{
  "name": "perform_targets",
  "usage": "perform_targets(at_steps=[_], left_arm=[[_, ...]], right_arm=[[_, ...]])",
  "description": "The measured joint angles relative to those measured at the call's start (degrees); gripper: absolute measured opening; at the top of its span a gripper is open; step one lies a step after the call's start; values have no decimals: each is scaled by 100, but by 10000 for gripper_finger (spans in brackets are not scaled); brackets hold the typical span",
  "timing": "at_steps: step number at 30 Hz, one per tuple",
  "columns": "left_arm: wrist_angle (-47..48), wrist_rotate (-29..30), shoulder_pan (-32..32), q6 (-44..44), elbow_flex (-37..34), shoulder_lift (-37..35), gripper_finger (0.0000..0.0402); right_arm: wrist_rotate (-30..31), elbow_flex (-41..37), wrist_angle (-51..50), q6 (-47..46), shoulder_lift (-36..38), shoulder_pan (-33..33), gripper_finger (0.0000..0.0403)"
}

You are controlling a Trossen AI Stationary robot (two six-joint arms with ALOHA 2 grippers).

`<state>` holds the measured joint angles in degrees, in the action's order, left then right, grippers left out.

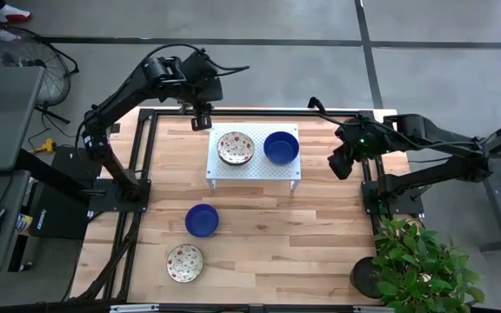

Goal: Pick & Place Mini bowls
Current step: Stack the top white patterned bowl on top of the white patterned bowl on the shelf

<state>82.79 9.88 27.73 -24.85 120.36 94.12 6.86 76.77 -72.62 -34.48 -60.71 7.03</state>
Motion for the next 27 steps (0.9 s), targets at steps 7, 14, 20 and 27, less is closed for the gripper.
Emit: perform_targets(at_steps=[7, 14, 20, 27], left_arm=[[-444, -186, 2, -383, -461, -513, 104], [-2110, -933, 0, -535, -2915, -1856, 104], [-4935, -2128, 0, -251, -5392, -3013, 104], [-6029, -2726, -196, -38, -6512, -3433, 104]], right_arm=[[206, 0, 2, -2, 95, -7, 142], [626, 0, 165, 2, 159, -7, 142], [582, 0, 663, 102, 153, -7, 142], [565, 0, 1041, 372, 148, -7, 142]])
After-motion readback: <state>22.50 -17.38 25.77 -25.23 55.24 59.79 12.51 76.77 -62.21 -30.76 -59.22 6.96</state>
